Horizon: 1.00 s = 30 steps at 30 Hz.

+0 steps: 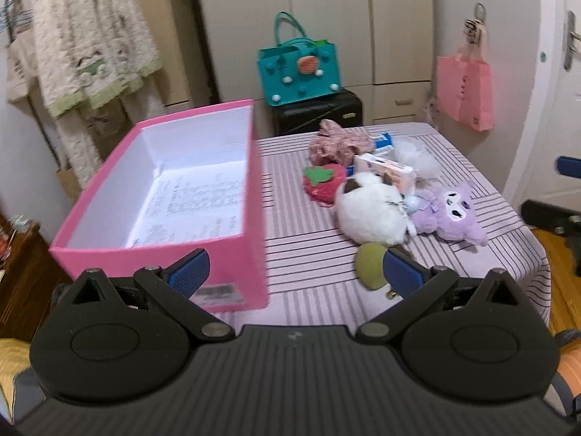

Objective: Organize soft objects
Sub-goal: 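Close the left gripper on the green sponge while the right gripper grasps the white mesh puff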

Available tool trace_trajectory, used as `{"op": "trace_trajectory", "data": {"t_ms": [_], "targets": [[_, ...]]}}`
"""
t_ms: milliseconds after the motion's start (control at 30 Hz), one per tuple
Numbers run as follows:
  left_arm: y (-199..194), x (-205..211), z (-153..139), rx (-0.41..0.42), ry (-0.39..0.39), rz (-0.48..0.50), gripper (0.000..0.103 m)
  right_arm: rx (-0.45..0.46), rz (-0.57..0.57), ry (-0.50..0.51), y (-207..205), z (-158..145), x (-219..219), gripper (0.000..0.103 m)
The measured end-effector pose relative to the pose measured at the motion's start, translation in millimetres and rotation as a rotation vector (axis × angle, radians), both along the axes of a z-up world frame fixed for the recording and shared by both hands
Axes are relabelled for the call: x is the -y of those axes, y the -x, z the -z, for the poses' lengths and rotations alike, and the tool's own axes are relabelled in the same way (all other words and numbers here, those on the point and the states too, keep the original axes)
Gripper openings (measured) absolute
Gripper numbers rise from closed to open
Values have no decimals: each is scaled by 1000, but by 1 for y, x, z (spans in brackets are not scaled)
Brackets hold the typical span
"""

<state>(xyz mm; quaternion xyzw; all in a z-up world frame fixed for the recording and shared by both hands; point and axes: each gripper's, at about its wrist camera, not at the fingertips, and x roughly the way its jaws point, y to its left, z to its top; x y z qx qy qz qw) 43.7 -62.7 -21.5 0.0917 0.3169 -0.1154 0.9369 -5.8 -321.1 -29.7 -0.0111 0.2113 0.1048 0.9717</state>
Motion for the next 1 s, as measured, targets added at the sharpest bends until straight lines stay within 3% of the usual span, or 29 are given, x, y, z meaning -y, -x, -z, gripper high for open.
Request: {"op": "trace_trajectory", "data": {"t_ms": [233,467,633,800,1000], "targets": [[-13,31,13,-25,-1,135,102,-92,-63,36,-37,32,4,103],[-32,52,31,-118,13,191,97,-118,-125,120,-56,52,1,103],[-42,59,45,-147,8,195,78,-127,-192,91,-62,55,4,103],[-60,52,56,-227,64,165,62,-135,-239,97,-72,54,8,101],[-71,47,61,-255,107,139,49,-165,-274,11,-104,37,19,80]]}}
